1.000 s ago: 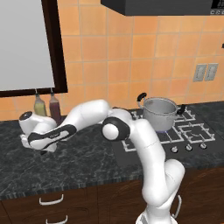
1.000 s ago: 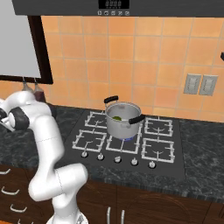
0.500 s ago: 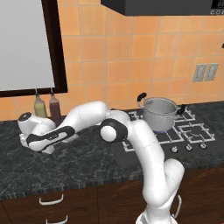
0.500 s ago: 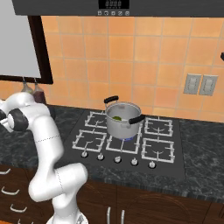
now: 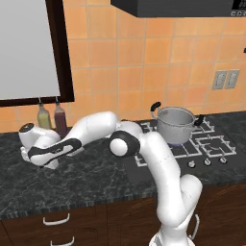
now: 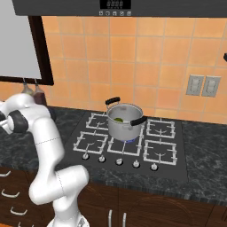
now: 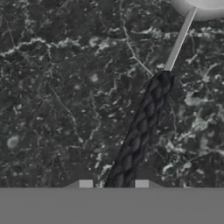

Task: Put the lime and broccoli in the pot. Retrieve the spatula and lightly stir the vegetables in the pot.

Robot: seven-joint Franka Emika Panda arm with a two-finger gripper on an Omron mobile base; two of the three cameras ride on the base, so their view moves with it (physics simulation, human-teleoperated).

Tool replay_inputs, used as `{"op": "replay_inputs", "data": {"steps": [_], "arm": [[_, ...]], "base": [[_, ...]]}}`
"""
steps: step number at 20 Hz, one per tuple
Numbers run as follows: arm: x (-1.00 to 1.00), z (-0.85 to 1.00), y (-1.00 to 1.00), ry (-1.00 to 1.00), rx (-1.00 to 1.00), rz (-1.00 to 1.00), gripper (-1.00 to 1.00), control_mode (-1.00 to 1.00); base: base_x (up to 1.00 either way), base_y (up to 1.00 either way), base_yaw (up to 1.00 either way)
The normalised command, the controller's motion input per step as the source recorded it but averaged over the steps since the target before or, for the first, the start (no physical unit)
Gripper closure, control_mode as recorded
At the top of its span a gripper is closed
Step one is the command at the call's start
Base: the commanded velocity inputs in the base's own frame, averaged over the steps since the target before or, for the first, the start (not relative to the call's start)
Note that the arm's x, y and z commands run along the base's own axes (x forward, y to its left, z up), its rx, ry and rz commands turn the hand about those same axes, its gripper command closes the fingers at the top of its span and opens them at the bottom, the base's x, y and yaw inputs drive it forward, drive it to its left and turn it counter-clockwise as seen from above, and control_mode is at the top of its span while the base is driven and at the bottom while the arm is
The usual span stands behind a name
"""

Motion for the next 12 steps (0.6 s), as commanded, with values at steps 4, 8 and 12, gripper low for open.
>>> {"op": "replay_inputs", "data": {"steps": [4,8,12], "arm": [[-0.40,0.10,0.00,-0.10,0.02,0.02,1.00,-1.00],[-0.49,0.51,-0.27,-0.08,0.09,0.00,1.00,-1.00],[-0.49,0.52,-0.74,0.00,0.20,-0.04,1.00,-1.00]], "base": [[0.00,0.00,0.00],[0.00,0.00,0.00],[0.00,0.00,0.00]]}}
